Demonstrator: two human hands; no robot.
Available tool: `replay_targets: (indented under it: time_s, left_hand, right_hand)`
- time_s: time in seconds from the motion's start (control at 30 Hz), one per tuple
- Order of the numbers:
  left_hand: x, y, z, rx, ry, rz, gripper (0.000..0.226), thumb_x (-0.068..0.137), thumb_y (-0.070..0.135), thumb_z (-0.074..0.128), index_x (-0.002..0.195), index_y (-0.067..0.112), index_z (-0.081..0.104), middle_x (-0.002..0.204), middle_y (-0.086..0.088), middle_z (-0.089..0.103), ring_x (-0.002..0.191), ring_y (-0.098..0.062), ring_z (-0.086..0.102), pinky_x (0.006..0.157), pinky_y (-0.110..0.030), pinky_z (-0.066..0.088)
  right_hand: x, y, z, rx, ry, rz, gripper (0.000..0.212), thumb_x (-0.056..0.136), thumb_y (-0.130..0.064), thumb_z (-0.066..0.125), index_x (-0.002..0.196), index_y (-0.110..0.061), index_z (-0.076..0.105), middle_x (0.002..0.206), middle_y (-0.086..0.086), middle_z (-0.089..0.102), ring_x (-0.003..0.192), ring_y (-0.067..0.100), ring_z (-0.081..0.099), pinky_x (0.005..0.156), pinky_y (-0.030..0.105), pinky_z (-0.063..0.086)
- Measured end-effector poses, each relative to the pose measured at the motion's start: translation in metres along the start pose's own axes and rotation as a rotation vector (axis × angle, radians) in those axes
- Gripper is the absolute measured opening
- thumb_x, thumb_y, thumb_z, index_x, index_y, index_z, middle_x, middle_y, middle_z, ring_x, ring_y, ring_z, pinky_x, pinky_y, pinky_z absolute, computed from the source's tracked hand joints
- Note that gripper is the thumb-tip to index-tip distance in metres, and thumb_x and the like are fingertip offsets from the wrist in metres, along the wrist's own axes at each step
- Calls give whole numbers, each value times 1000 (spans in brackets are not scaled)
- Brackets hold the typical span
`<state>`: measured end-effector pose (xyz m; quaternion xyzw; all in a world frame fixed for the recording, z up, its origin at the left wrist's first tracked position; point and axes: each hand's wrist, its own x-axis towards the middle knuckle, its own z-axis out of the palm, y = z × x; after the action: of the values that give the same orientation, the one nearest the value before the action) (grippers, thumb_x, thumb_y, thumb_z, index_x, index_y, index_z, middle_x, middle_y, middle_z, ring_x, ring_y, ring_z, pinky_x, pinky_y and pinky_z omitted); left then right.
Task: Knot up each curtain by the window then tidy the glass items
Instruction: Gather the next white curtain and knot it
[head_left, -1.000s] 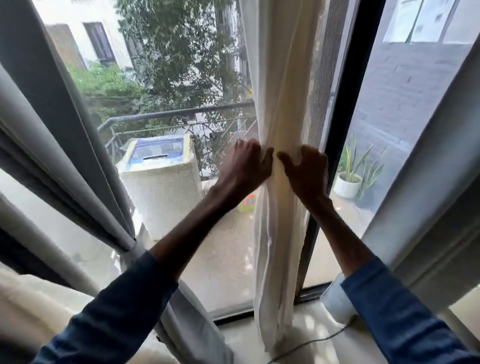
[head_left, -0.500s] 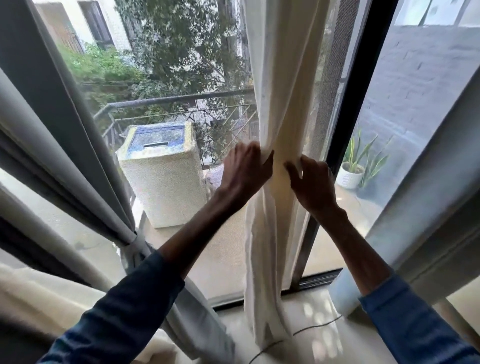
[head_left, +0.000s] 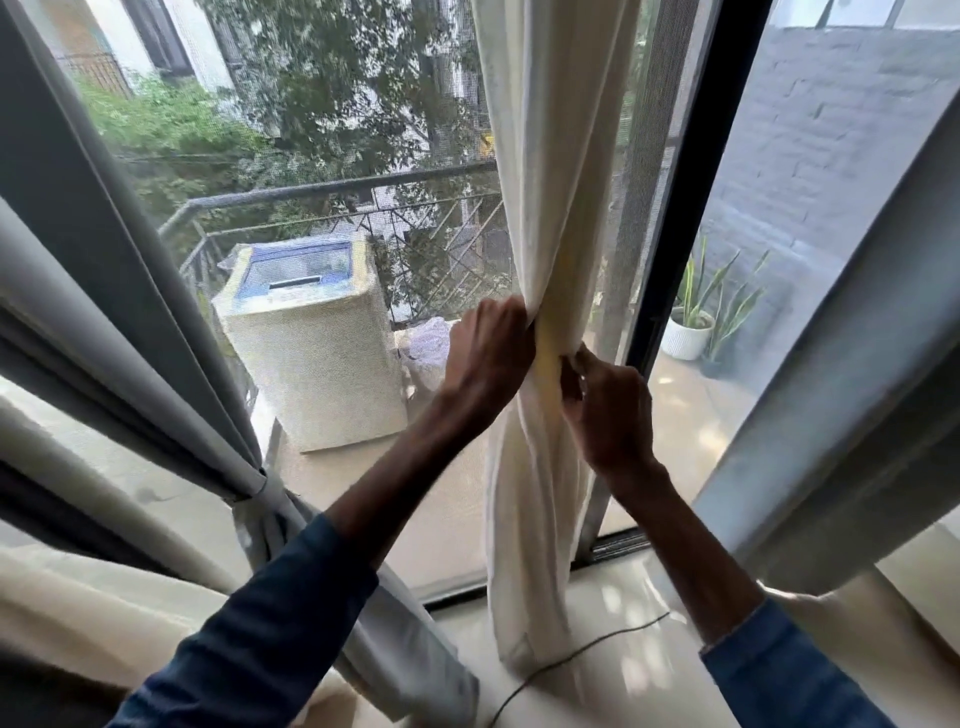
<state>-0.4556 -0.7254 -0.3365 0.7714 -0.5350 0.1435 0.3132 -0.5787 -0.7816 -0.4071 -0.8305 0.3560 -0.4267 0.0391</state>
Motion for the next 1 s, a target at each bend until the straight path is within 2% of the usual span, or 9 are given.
replay_targets:
  time_s: [0.13, 0.23, 0.4, 0.47, 0.6, 0.7, 0.8, 0.93, 1.0]
  left_hand:
    - [-7, 9, 2, -81, -60, 26, 36, 94, 23, 57, 65, 5, 49, 71, -29, 60, 64, -45, 58, 50, -39, 33]
    - [-9, 12, 1, -139, -101, 22, 32, 86, 15, 58, 58, 4, 47, 70, -30, 57, 66, -48, 55, 53, -39, 29]
    - [-10, 13, -10, -372, -166, -63, 71, 91, 73, 28, 51, 14, 33, 48, -14, 35, 44, -29, 38, 49, -37, 35]
    - [-7, 12, -11, -278, -181, -94, 69, 82, 81, 43, 53, 18, 33, 47, -4, 38, 42, -22, 38, 47, -33, 36]
    - [0, -6, -1, -124, -95, -85, 36, 86, 43, 68, 83, 9, 56, 73, -9, 62, 65, -33, 63, 56, -39, 51]
    - [2, -17, 1, -279, -152, -160, 35, 88, 34, 68, 99, 2, 62, 81, -10, 67, 70, -33, 66, 58, -44, 56]
    - [-3, -22, -1, -371, -187, -173, 47, 86, 43, 70, 114, 5, 62, 95, -12, 70, 79, -28, 68, 63, -44, 59]
    - [-10, -23, 8, -401, -198, -218, 59, 83, 59, 63, 111, 7, 63, 93, -11, 70, 76, -28, 69, 62, -46, 59]
    - [-10, -22, 13, -374, -185, -239, 72, 76, 72, 54, 108, 8, 63, 91, -10, 70, 75, -28, 68, 62, -45, 58]
  right_hand:
    - [-11, -18, 2, -38, -58, -30, 29, 95, -15, 54, 121, -7, 64, 64, 15, 67, 60, 40, 66, 51, 40, 47]
    - [-21, -33, 2, -105, -108, 7, 52, 80, -1, 67, 132, 1, 59, 62, 15, 67, 56, 38, 66, 45, 36, 44]
    - [-32, -45, 13, -124, -194, 17, 57, 83, -2, 53, 139, 5, 47, 87, 21, 72, 69, 39, 70, 58, 41, 53]
    - [-40, -56, 12, -127, -246, 14, 48, 84, -8, 49, 131, 2, 53, 95, 17, 72, 77, 35, 71, 64, 39, 52]
    - [-46, -47, 4, 176, -172, -6, 68, 78, -11, 55, 145, -7, 48, 85, 16, 73, 67, 33, 69, 59, 39, 55]
    - [-34, -10, 1, 508, -150, 165, 45, 81, -7, 53, 121, -17, 72, 98, 2, 78, 81, 14, 75, 74, 39, 62]
    - [-29, 30, 0, 546, -123, 338, 32, 80, 7, 63, 100, -13, 78, 93, -2, 79, 81, 0, 73, 80, 29, 61]
    - [-41, 46, 9, 764, -401, 416, 29, 81, 5, 76, 93, -22, 78, 87, 0, 79, 82, 21, 77, 78, 42, 62]
    - [-55, 40, 20, 727, -473, 373, 30, 76, 1, 81, 95, -22, 78, 88, -5, 79, 84, 14, 76, 84, 38, 62]
